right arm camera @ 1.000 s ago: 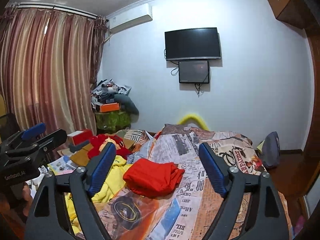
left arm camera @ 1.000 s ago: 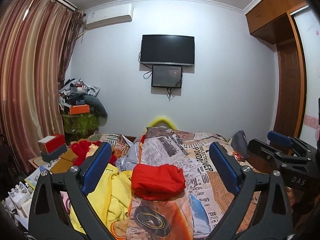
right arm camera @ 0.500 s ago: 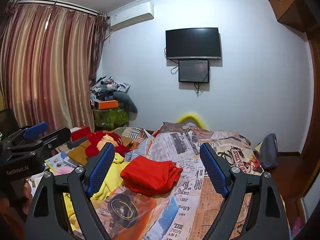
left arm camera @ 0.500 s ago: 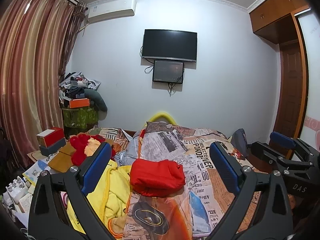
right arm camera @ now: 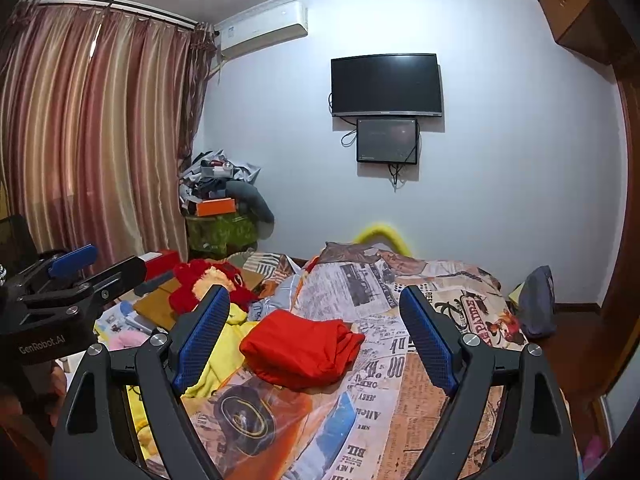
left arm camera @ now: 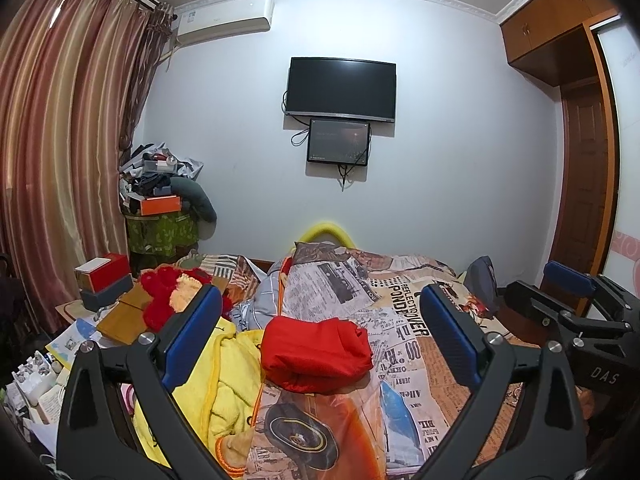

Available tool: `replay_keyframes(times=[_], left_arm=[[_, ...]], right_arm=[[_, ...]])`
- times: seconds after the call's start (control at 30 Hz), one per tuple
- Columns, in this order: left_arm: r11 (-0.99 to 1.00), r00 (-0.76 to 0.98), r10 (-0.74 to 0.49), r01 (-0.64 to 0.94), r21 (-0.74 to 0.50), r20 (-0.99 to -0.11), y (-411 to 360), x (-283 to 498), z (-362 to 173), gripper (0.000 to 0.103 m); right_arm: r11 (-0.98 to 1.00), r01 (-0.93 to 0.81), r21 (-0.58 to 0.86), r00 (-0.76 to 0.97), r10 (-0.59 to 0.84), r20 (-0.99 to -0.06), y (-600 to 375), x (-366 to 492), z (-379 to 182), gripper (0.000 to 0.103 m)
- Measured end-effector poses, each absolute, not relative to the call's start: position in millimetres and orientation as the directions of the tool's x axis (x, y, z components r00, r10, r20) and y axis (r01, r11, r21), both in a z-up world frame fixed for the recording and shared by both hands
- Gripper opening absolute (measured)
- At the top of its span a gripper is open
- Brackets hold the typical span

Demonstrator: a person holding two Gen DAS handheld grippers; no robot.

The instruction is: Fold large clothes

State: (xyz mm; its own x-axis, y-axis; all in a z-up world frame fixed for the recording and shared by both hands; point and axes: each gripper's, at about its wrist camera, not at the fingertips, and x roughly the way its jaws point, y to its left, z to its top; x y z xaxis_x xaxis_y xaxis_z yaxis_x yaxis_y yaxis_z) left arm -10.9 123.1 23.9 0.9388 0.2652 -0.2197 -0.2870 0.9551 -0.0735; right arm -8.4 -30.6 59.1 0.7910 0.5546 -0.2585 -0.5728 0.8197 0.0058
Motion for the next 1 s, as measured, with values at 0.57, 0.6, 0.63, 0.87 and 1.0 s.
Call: replay_keyframes(times=[0.57, 0.6, 0.63, 0.87, 1.0], left_arm=[[0.956, 0.939, 0.26, -0.283, -0.075, -0.223, 125.8, -10.7, 18.9, 0.101], [0.957, 0.94, 0.257, -0.28, -0.075, -0.225, 125.5, -10.5, 18.5, 0.101], [0.958, 0.94, 0.253, -0.277, -0.078, -0.229, 125.8, -9.9, 18.2, 0.101], [0.958, 0.941, 0.243, -0.271, -0.096, -0.235, 127.4, -8.7, 17.6, 0.101], [0.959, 0.942, 0.235, -0.266, -0.103, -0.24, 127.9, -8.0, 17.2, 0.101]], right_arm=[[0.844, -0.536, 0.017, 0.821, 0.526, -0.223, -31.1, -11.7, 62.9, 0.102], [0.846, -0.533, 0.015, 0.823, 0.523, -0.22, -30.9, -11.7, 62.8, 0.102], [0.847, -0.532, 0.013, 0.825, 0.521, -0.218, -30.6, -12.1, 63.5, 0.102], [0.852, -0.523, 0.016, 0.831, 0.514, -0.214, -30.3, -13.4, 63.5, 0.102], [0.854, -0.52, 0.017, 0.833, 0.511, -0.213, -30.5, -12.5, 63.4, 0.102]])
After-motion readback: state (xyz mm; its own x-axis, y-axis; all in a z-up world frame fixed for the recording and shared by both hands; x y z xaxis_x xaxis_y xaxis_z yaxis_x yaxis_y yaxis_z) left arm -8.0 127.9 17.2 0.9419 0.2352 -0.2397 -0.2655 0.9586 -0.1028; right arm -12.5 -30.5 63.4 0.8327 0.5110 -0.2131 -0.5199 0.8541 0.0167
